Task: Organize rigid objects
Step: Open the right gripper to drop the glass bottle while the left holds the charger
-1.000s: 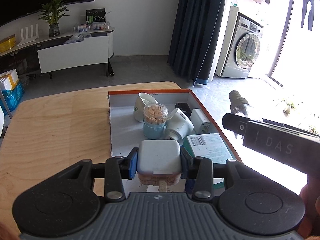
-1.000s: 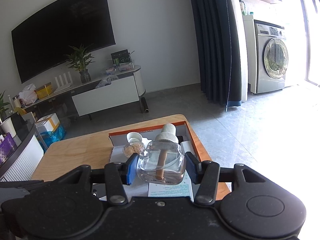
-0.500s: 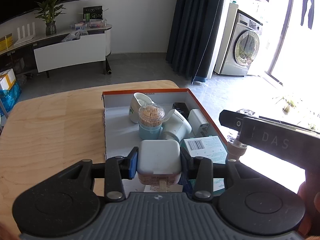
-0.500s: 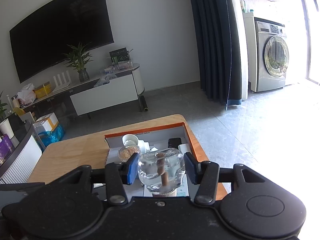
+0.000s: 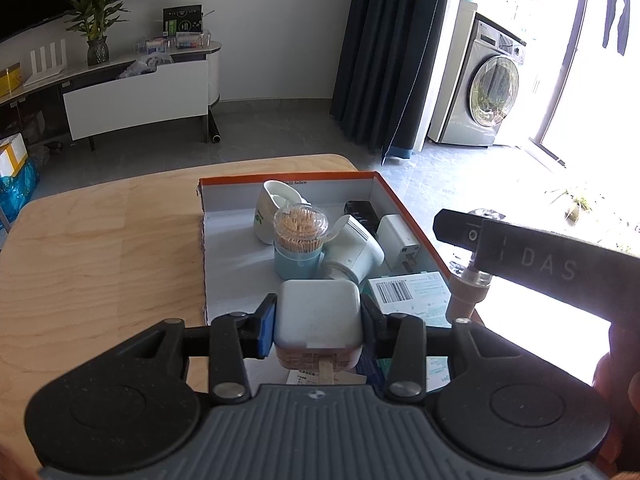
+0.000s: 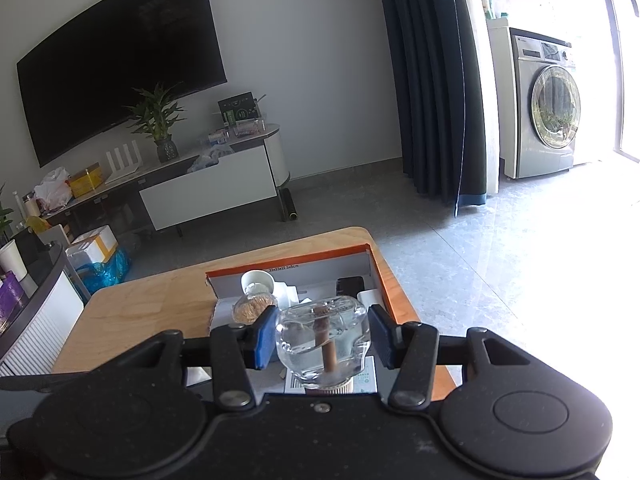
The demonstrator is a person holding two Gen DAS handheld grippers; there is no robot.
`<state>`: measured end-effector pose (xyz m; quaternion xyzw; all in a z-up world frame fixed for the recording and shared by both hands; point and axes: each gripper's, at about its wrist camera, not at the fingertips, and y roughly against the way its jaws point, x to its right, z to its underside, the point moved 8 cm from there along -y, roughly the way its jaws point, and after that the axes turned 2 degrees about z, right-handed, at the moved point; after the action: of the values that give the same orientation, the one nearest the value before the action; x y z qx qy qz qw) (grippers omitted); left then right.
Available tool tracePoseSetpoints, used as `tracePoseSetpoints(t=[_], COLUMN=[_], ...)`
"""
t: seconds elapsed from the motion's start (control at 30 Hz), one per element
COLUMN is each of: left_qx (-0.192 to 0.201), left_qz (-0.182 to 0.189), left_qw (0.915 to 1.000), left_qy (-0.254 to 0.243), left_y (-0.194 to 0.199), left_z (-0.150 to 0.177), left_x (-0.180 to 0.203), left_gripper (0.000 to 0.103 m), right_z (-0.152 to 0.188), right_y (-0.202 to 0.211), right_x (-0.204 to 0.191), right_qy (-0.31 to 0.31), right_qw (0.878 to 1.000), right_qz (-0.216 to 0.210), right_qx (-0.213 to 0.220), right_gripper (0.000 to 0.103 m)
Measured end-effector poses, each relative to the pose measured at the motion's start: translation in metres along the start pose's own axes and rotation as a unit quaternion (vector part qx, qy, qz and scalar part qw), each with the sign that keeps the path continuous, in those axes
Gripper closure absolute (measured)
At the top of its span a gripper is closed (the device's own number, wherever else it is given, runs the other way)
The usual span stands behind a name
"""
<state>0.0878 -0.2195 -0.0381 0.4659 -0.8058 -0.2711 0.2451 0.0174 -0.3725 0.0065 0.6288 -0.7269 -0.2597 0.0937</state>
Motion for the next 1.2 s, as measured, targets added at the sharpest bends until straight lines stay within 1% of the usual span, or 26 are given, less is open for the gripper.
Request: tracePoseSetpoints(t=[0.67,1.2], left_qx=[-0.009,-0.018], left_qz=[0.003,0.008], left_qw=[0.9999,0.9998], left_qy=[0.004,0.006], left_y=[-0.015,-0.025], left_z=[-0.003,-0.003], left_x=[-0.001,-0.003], left_gripper=[0.061,0.061], right_z=[-0.018,-0.02], right_y=[-0.027,-0.054], right_x=[-0.007,-0.006], right_qy=[0.007,0.013], right_qw=[1.0,1.0], right_qz=[-0.004,-0.005], right_qx=[-0.004,-0.02], right_gripper=[0.044,0.044])
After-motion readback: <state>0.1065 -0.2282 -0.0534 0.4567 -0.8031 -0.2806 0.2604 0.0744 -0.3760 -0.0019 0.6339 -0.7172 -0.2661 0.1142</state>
